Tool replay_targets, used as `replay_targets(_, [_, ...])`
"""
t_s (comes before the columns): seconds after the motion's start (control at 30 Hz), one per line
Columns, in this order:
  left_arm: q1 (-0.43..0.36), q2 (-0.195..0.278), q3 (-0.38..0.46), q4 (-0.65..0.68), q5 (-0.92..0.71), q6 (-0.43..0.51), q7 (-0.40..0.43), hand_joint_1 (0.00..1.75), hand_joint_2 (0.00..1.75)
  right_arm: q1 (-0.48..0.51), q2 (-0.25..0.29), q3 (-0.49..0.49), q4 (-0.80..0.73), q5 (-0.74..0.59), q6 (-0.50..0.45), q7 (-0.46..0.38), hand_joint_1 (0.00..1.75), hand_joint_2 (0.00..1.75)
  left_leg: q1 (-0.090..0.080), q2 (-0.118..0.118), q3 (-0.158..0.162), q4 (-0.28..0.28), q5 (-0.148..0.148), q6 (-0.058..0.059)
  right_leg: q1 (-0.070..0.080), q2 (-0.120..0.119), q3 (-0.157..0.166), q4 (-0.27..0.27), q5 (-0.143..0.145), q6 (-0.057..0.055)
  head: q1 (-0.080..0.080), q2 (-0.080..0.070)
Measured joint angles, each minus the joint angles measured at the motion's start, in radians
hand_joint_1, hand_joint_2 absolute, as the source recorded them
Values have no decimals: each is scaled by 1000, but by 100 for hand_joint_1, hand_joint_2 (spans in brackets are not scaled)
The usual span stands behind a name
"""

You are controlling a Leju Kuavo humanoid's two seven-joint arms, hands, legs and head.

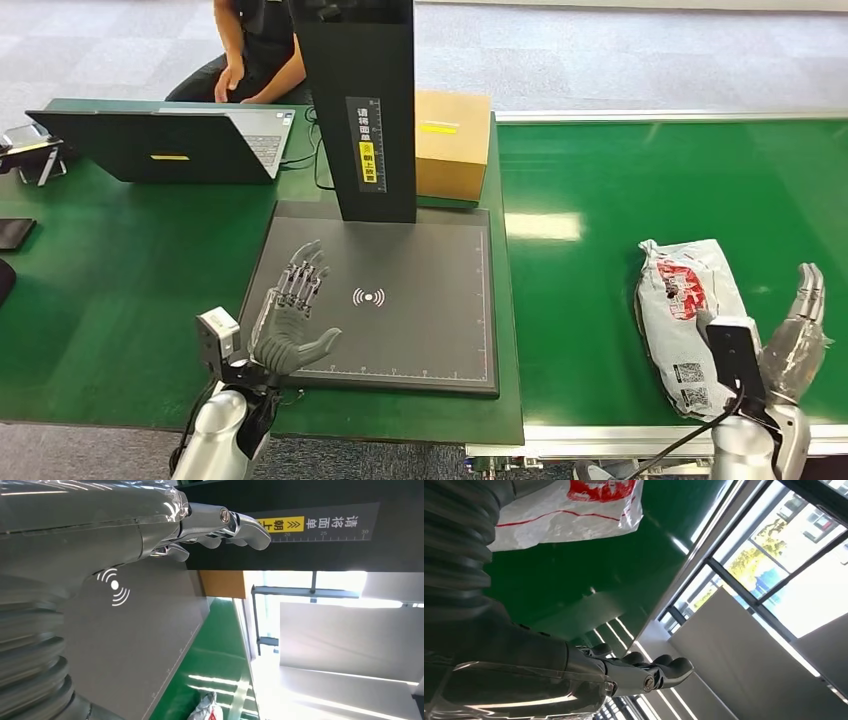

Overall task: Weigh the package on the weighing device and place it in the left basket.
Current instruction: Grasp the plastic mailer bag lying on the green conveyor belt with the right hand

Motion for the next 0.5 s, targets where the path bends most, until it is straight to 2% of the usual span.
replay_targets(0.23, [3, 0, 3, 0, 0, -1, 0, 0, 175, -12, -32, -34, 68, -31, 26, 21, 0, 175, 0, 0, 0, 0, 0, 0, 0, 0, 0, 0, 0, 0, 0, 0])
replay_targets(0.37, [3, 0, 4, 0, 0, -5, -2, 0, 175, -28, -69, -57, 167, -56, 82, 69, 0, 175, 0, 0, 0, 0, 0, 0, 0, 0, 0, 0, 0, 0, 0, 0])
replay_targets(0.5, [3, 0, 4, 0, -2, -5, -3, 0, 175, -40, -104, -75, 298, -42, 155, 152, 0, 175, 0, 0, 0, 0, 0, 0, 0, 0, 0, 0, 0, 0, 0, 0])
